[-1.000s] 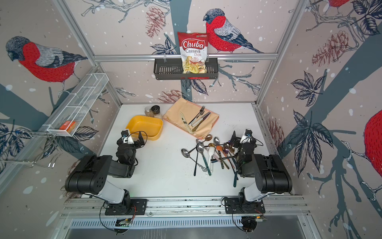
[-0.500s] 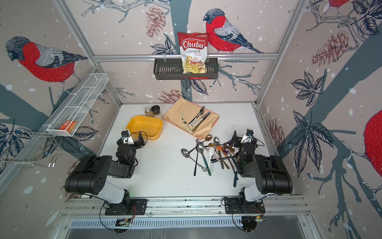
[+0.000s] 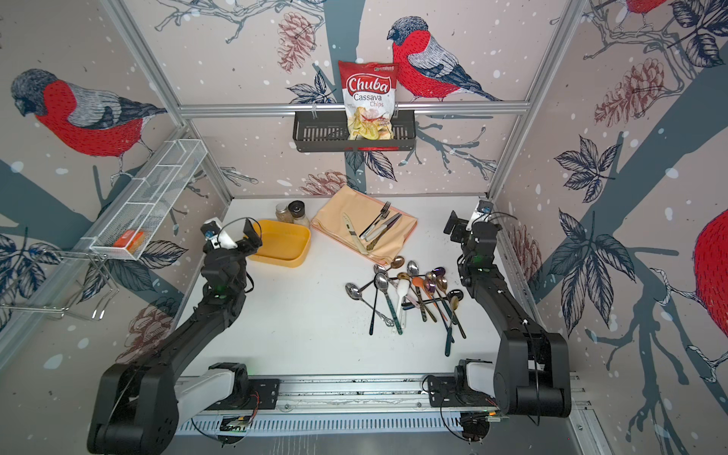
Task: Put the spoon into the storage box
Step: Move the storage box to the center of the board.
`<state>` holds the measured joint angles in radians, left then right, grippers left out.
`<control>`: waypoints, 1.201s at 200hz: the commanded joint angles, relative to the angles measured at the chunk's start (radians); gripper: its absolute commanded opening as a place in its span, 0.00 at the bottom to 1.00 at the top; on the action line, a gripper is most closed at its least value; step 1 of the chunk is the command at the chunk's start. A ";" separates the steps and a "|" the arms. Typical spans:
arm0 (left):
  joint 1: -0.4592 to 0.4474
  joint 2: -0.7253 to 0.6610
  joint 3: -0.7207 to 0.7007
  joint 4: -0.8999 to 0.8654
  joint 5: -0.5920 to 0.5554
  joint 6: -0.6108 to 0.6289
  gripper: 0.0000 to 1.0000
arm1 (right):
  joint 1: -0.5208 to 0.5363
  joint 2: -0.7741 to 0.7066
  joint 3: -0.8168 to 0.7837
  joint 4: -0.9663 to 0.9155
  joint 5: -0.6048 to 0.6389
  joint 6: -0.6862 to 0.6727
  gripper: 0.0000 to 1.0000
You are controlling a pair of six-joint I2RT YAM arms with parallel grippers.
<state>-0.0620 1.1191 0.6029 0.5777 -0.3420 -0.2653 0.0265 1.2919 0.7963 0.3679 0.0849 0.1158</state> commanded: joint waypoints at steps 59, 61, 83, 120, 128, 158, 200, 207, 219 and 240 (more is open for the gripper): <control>0.010 0.298 0.449 -1.056 0.228 -0.714 0.87 | 0.169 0.219 0.416 -0.705 -0.139 -0.073 0.95; 0.010 0.304 0.452 -1.063 0.236 -0.721 0.87 | 0.172 0.223 0.419 -0.710 -0.141 -0.075 0.95; 0.012 0.371 0.483 -1.094 0.278 -0.774 0.87 | 0.188 0.246 0.422 -0.733 -0.163 -0.086 0.95; 0.014 0.427 0.487 -1.067 0.301 -0.805 0.85 | 0.194 0.276 0.399 -0.740 -0.204 -0.088 0.96; 0.013 0.438 0.492 -1.072 0.308 -0.802 0.85 | 0.194 0.283 0.399 -0.748 -0.218 -0.087 0.95; 0.014 0.447 0.458 -1.065 0.308 -0.815 0.84 | 0.194 0.307 0.395 -0.753 -0.255 -0.086 0.95; 0.025 0.541 0.514 -1.062 0.343 -0.739 0.77 | 0.198 0.331 0.384 -0.747 -0.275 -0.081 0.92; 0.024 0.557 0.524 -1.068 0.346 -0.729 0.75 | 0.200 0.331 0.383 -0.749 -0.275 -0.082 0.92; 0.024 0.573 0.528 -1.073 0.353 -0.718 0.72 | 0.202 0.326 0.383 -0.750 -0.269 -0.085 0.92; 0.023 0.567 0.489 -1.052 0.378 -0.713 0.67 | 0.204 0.325 0.382 -0.751 -0.268 -0.087 0.91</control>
<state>-0.0406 1.6894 1.1164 -0.4747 0.0025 -1.0119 0.2272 1.6203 1.1805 -0.3771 -0.1722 0.0433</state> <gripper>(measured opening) 0.695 0.915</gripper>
